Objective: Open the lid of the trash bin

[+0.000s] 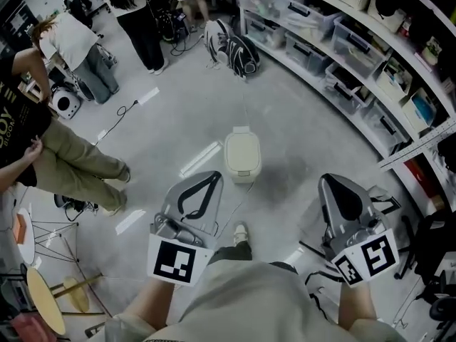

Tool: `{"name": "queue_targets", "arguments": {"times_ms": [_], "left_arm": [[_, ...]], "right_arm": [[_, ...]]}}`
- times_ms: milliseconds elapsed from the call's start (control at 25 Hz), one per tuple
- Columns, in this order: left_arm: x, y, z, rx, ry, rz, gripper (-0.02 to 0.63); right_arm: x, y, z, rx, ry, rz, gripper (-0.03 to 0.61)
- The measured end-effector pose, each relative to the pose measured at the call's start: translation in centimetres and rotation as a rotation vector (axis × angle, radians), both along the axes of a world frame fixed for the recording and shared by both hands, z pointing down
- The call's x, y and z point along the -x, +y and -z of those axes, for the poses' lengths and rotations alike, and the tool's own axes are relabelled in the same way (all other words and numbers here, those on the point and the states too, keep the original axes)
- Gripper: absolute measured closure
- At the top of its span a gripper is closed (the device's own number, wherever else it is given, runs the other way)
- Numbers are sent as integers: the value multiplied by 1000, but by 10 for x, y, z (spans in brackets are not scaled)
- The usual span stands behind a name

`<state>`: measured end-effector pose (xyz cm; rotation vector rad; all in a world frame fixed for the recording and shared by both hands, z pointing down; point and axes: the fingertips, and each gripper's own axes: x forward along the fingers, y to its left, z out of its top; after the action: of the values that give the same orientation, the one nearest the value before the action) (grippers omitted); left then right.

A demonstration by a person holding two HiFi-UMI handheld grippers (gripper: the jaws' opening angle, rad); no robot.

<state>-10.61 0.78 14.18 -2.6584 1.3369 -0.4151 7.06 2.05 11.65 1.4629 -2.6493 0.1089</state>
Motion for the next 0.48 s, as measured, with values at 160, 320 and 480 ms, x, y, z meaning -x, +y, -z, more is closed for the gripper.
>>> {"name": "queue_targets", "arguments": {"times_ms": [160,320,480], "left_arm": [[3,-37,-6,-6,-1,-25,612],[2,-59,-17,14,8,-24,612],[1,-76,-30,71,33,6,612]], "right_arm": [[5,-38,-5,1,3,-21,575],[2,-61,-16,25,2,-30,575],[-7,-80,-35,65,-2,-38,575]]}}
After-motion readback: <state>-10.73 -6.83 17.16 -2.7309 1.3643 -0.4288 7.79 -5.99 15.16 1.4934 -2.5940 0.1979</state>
